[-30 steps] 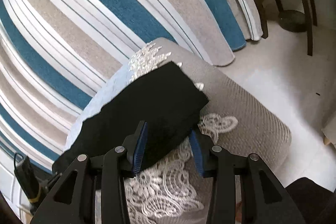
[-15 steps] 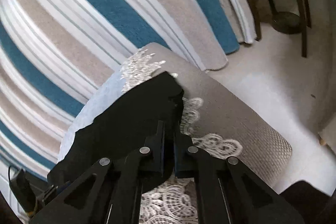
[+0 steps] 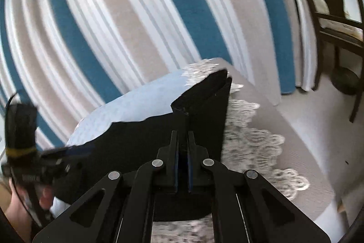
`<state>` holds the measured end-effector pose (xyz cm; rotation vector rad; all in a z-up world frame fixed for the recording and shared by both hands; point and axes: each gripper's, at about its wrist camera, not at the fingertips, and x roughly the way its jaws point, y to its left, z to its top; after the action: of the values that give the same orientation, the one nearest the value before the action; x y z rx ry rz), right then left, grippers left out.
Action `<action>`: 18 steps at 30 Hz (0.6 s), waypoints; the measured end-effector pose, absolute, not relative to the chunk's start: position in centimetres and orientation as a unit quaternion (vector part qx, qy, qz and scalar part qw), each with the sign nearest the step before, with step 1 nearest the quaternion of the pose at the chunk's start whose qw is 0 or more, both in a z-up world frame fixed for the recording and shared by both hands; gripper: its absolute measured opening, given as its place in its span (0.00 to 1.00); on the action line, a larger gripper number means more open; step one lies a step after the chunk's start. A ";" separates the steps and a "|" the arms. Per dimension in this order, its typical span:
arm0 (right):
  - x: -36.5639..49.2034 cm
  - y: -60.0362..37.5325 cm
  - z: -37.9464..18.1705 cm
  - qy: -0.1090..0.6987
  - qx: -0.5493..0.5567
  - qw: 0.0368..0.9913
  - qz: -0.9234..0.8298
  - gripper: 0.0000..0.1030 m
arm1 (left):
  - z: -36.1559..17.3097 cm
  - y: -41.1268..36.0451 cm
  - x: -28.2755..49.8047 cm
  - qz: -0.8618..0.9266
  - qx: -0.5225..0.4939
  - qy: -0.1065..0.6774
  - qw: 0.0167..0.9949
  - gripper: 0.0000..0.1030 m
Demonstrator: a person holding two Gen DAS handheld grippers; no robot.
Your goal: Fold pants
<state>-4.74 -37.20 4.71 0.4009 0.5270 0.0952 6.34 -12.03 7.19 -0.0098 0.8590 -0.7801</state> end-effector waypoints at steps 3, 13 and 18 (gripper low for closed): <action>-4.5 -35.8 4.3 0.264 0.179 0.946 0.060 0.05 | 7.5 -12.9 8.1 -0.398 -0.043 0.413 0.818 0.73; -4.5 -32.9 2.6 0.287 0.152 0.939 0.111 0.05 | 4.1 -15.4 12.1 -0.434 -0.122 0.485 0.749 0.77; -5.0 -32.4 2.5 0.272 0.158 0.940 0.131 0.05 | 3.0 -15.7 12.9 -0.430 -0.146 0.512 0.729 0.78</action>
<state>-5.05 -32.43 2.54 0.3235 0.5551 0.2680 12.93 -15.74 3.01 -0.3221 1.1281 -0.9474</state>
